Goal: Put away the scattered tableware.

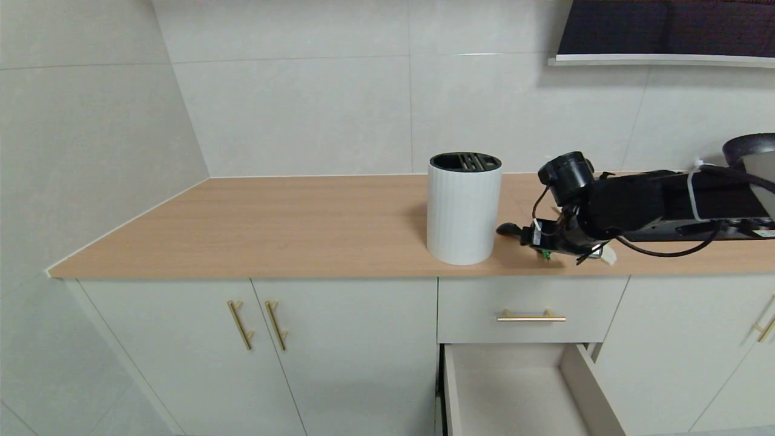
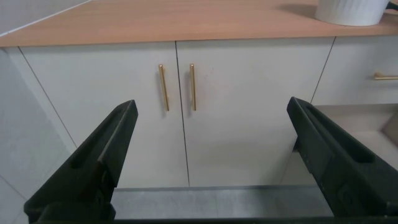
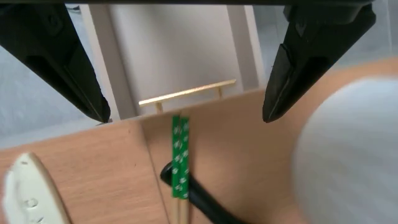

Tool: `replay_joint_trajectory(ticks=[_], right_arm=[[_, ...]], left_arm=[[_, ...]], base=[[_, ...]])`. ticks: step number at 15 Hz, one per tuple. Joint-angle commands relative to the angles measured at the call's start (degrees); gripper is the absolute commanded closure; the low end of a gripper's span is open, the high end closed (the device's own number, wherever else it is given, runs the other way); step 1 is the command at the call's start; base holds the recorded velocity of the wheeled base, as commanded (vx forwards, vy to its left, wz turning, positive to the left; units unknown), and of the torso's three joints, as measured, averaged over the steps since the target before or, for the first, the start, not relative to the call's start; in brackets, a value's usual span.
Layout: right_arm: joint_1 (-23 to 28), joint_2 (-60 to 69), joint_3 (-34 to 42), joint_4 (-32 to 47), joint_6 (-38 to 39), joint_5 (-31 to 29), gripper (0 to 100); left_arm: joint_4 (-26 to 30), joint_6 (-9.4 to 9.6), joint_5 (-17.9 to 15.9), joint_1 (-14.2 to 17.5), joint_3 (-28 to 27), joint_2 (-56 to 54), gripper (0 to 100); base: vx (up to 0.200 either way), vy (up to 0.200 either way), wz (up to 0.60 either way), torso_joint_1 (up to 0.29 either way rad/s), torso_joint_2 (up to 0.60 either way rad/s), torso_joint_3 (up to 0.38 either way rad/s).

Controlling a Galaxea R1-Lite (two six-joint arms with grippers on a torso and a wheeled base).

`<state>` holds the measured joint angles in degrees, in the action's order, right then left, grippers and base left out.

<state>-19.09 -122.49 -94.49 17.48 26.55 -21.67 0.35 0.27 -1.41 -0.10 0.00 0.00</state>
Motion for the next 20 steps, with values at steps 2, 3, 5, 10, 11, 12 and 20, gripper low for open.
replay_joint_trajectory(ticks=[2, 3, 5, 10, 11, 12, 20], right_arm=[[0.8, -4.5, -2.0, -1.3, 0.1, -0.1, 0], [1.0, -5.1, -2.0, -2.4, 0.0, -0.1, 0], [1.4, -6.0, -2.0, -4.2, -0.3, -0.1, 0], [2.0, -7.3, -3.6, -4.2, 0.0, -0.1, 0], [2.0, -7.5, -3.6, -4.2, 0.0, -0.1, 0], [2.0, -7.5, -3.7, -4.2, 0.0, -0.1, 100], [2.0, -6.7, -3.6, -4.2, 0.1, -0.3, 100]], left_arm=[[0.0, 0.0, 0.0, 0.0, 0.0, 0.0, 0], [0.0, 0.0, 0.0, 0.0, 0.0, 0.0, 0], [0.0, 0.0, 0.0, 0.0, 0.0, 0.0, 0], [0.0, 0.0, 0.0, 0.0, 0.0, 0.0, 0], [0.0, 0.0, 0.0, 0.0, 0.0, 0.0, 0], [0.0, 0.0, 0.0, 0.0, 0.0, 0.0, 0], [0.0, 0.0, 0.0, 0.0, 0.0, 0.0, 0]], base=[[0.0, 0.0, 0.0, 0.0, 0.0, 0.0], [0.0, 0.0, 0.0, 0.0, 0.0, 0.0], [0.0, 0.0, 0.0, 0.0, 0.0, 0.0], [0.0, 0.0, 0.0, 0.0, 0.0, 0.0], [0.0, 0.0, 0.0, 0.0, 0.0, 0.0], [0.0, 0.0, 0.0, 0.0, 0.0, 0.0], [0.0, 0.0, 0.0, 0.0, 0.0, 0.0]])
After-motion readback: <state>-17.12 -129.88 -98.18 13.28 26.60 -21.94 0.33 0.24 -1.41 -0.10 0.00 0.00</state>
